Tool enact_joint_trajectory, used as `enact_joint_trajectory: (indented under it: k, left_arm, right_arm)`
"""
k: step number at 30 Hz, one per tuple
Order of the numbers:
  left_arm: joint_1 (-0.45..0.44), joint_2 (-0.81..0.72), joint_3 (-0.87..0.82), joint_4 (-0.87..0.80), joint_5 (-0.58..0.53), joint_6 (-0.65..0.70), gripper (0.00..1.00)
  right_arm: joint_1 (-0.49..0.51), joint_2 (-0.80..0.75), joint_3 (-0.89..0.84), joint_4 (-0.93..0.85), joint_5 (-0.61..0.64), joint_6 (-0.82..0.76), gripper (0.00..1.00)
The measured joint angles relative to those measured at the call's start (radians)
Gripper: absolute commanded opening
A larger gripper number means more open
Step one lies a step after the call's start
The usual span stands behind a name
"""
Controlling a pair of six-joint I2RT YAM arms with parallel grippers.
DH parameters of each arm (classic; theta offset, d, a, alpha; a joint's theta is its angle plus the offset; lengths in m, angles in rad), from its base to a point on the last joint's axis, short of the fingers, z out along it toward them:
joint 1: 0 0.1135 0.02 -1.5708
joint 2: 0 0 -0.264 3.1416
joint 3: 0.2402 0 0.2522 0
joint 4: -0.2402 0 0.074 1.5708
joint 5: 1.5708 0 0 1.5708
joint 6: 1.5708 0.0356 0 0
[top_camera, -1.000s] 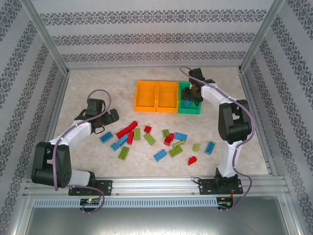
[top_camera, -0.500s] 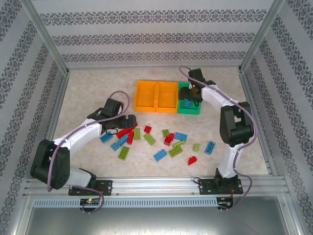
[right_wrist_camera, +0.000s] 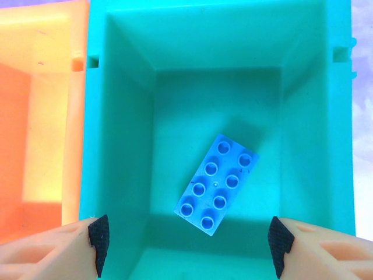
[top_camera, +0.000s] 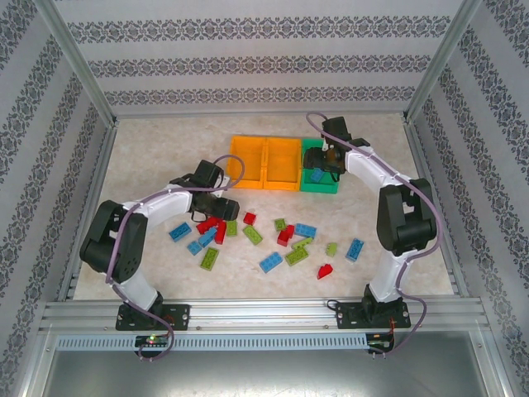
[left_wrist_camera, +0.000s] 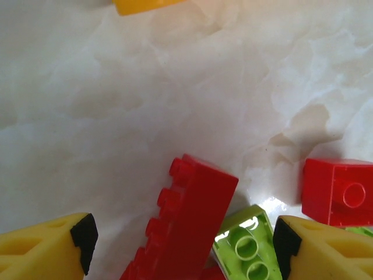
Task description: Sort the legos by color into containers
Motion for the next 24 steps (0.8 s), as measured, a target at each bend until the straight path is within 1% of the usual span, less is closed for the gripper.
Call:
enact_joint_trajectory:
  k: [4, 9, 15, 19, 24]
  left_arm:
    - [0.000, 0.026, 0.005, 0.000, 0.000, 0.020, 0.68]
    - [0.000, 0.051, 0.009, 0.000, -0.002, 0.025, 0.57]
    - [0.000, 0.063, 0.011, 0.001, -0.004, 0.025, 0.34]
    - [0.000, 0.063, 0.023, 0.005, -0.004, 0.022, 0.28]
    - [0.000, 0.063, 0.036, 0.011, -0.010, 0.016, 0.26]
  right_arm:
    - [-0.007, -0.012, -0.012, 0.000, 0.000, 0.000, 0.76]
    - [-0.018, -0.021, -0.017, 0.000, 0.001, 0.000, 0.77]
    - [-0.020, -0.059, -0.048, -0.001, 0.001, 0.000, 0.77]
    - [-0.020, -0.087, -0.080, -0.003, 0.004, 0.000, 0.78]
    - [-0.020, -0.113, -0.127, -0.007, 0.024, -0.001, 0.78]
